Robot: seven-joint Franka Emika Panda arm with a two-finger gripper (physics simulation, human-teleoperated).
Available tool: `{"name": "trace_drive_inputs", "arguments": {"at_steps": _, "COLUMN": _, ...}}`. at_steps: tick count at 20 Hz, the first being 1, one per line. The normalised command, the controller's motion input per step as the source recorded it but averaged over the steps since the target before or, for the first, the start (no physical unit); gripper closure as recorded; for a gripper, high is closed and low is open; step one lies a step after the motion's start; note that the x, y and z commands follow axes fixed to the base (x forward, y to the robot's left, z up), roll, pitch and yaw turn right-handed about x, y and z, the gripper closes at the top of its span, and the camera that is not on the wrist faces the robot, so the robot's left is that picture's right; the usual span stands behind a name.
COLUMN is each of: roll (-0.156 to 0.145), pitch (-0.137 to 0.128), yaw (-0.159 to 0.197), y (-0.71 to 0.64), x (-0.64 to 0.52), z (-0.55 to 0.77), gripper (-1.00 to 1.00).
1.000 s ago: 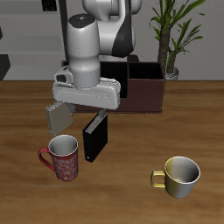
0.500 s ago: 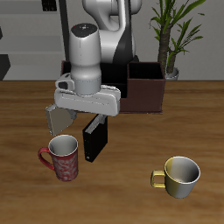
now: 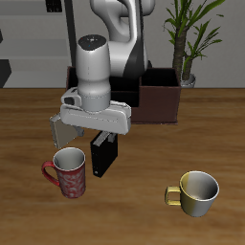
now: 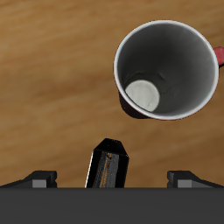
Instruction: Place the black book into the back desk caddy's front compartment
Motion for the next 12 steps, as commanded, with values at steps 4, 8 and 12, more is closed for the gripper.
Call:
{"name": "trace_drive_inputs", "arguments": {"at_steps": 4, "roll": -0.034, "pitch": 0.042, "yaw": -0.045, "y": -0.10, "x": 0.04, "z": -0.36, "gripper": -1.00}}
{"name": "trace_drive_inputs", "arguments": {"at_steps": 8, "roll": 0.011, "pitch": 0.039, "yaw": -0.014, "y": 0.06, "x": -0.02, "z": -0.30, "gripper": -1.00}}
{"name": "trace_drive_inputs", "arguments": {"at_steps": 12, "roll": 0.023, "pitch": 0.047, "yaw": 0.001, "y": 0.13, "x": -0.01, "z": -0.37, "gripper": -1.00}}
